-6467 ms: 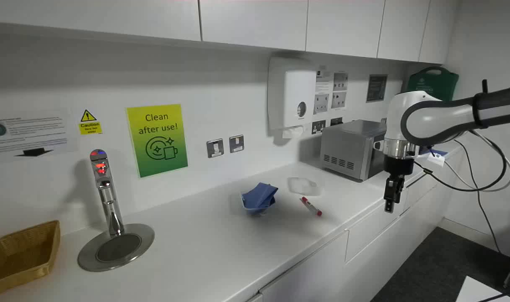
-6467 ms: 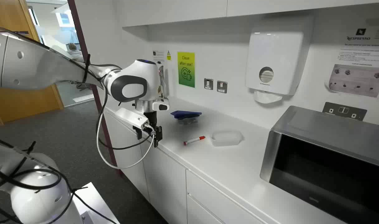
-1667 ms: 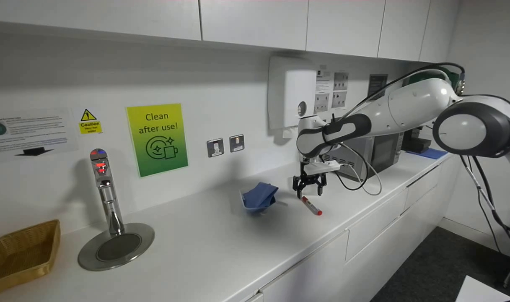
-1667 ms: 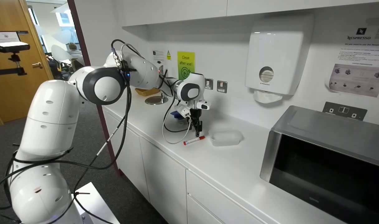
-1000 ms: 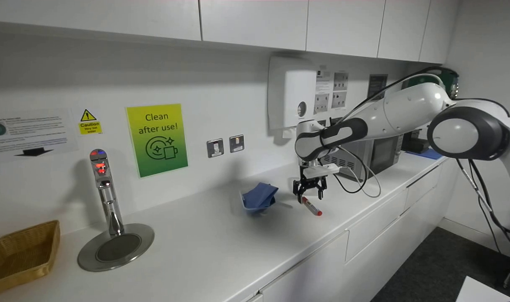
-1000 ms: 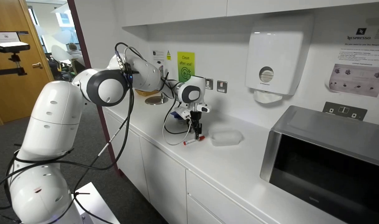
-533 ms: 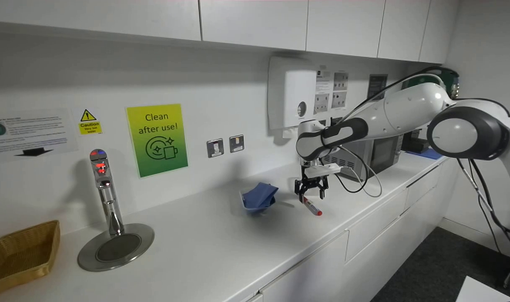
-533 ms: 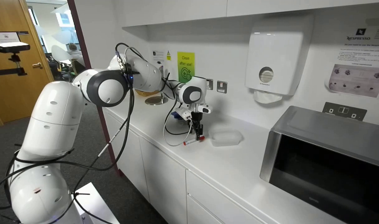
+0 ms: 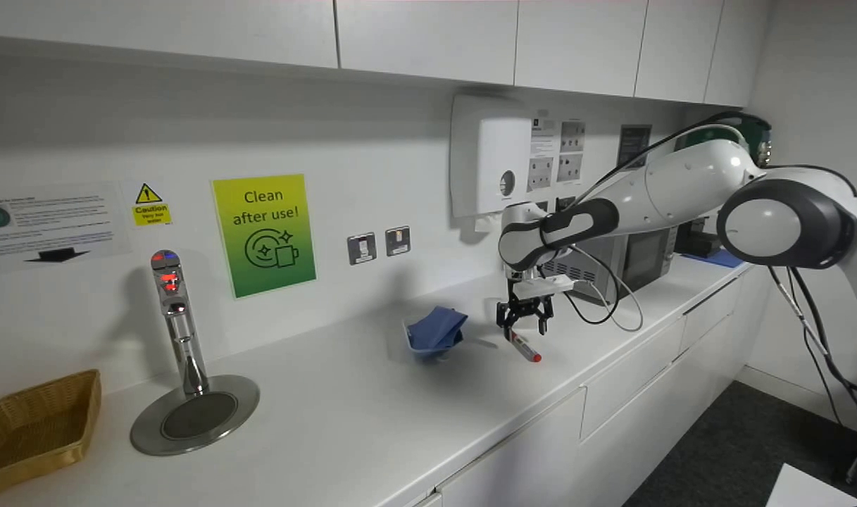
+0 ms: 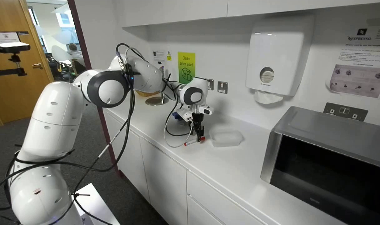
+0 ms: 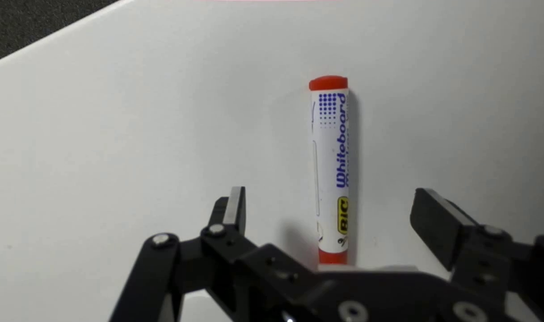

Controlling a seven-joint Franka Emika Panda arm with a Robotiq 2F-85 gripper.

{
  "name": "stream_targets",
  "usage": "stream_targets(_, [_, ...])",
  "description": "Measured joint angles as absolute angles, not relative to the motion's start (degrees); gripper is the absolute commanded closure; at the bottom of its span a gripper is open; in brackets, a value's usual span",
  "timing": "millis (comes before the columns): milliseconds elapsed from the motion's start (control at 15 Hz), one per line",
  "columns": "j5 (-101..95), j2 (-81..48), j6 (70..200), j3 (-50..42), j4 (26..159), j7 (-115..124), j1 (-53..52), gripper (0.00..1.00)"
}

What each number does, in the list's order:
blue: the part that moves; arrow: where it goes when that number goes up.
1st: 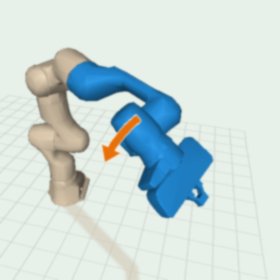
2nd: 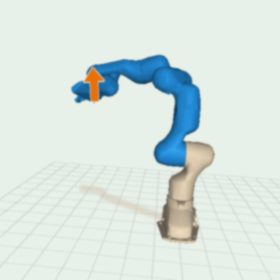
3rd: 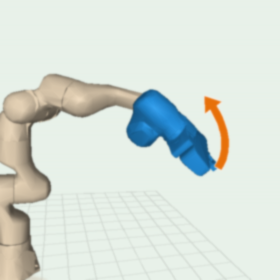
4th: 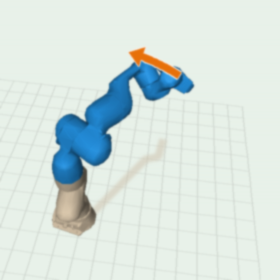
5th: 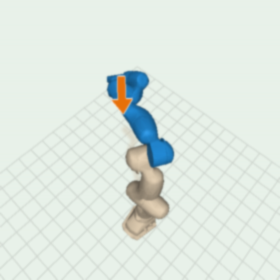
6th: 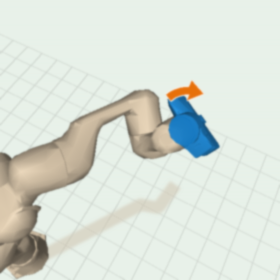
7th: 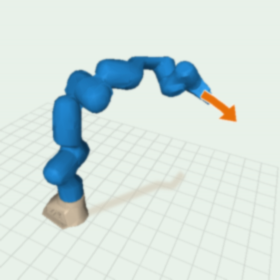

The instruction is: Put the marker in the bowl

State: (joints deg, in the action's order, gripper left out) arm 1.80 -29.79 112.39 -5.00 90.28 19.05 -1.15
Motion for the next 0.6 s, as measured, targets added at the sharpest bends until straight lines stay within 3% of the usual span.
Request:
stream_targets(200, [1.8, -30.2, 112.4, -5.0, 90.3, 19.0, -1.1, 0.07])
stream_targets(267, [1.8, -30.4, 112.4, -5.0, 90.3, 19.0, -1.2, 0.27])
stream_targets(400, [1.8, -30.9, 112.4, -5.0, 90.3, 19.0, -1.1, 0.34])
stream_targets(600, [1.8, -31.1, 112.4, -5.0, 90.3, 19.0, -1.1, 0.56])
